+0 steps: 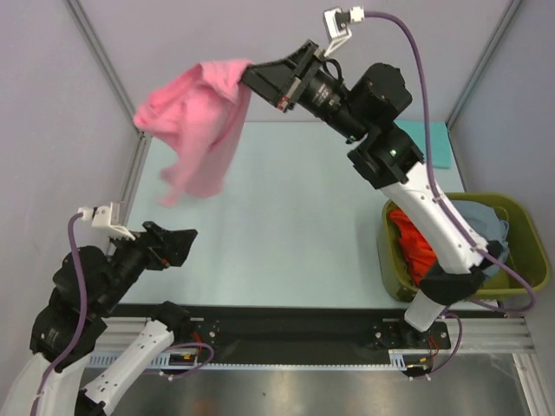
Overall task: Fold and stack the t-shirts
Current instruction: Move the tshirt to the center of the board, then flatten the tshirt out
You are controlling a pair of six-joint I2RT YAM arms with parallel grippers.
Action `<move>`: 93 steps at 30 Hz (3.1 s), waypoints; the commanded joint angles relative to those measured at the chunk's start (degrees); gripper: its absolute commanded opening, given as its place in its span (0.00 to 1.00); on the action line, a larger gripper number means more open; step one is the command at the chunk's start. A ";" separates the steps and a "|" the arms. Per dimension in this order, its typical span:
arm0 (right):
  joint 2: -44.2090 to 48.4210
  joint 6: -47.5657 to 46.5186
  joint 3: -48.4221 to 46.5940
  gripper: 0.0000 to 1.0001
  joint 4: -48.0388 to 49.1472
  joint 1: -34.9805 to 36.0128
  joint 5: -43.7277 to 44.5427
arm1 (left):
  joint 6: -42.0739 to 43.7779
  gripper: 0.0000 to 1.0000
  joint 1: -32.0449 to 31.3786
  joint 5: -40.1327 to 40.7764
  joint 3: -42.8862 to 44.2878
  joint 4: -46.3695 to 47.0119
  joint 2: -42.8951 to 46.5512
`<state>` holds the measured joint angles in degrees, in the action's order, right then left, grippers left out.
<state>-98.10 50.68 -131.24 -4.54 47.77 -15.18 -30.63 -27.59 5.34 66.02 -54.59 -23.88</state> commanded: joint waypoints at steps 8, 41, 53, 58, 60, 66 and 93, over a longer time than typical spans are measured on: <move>26.46 -10.23 46.37 0.95 -28.65 -4.00 11.66 | -2.85 0.92 -0.35 4.50 1.32 -5.71 0.87; 22.96 -20.00 82.90 0.67 -29.04 -10.24 -3.45 | -12.61 0.42 -23.20 -27.94 -28.67 41.94 -50.38; 16.72 -19.12 83.34 0.67 -24.91 -11.38 -2.75 | -12.96 0.61 -23.73 -20.46 -27.17 43.95 -57.93; 14.61 -20.26 83.25 0.63 -24.56 -12.17 -3.19 | -12.70 0.61 -23.56 -19.76 -26.47 45.53 -60.84; 13.82 -20.18 83.34 0.62 -24.03 -12.09 -3.28 | -12.35 0.59 -23.38 -20.02 -25.42 45.80 -61.72; 12.06 -19.83 83.43 0.58 -22.45 -11.91 -5.30 | -13.93 0.60 -23.29 -19.50 -26.38 47.91 -58.65; 33.32 -18.25 56.10 0.00 -28.44 -3.22 0.69 | 2.92 0.01 -22.42 1.69 0.93 7.31 -28.34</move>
<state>-68.88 31.33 -72.10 -34.37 42.70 -13.61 -35.55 -49.84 2.61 59.88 -38.63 -56.29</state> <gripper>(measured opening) 0.022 0.068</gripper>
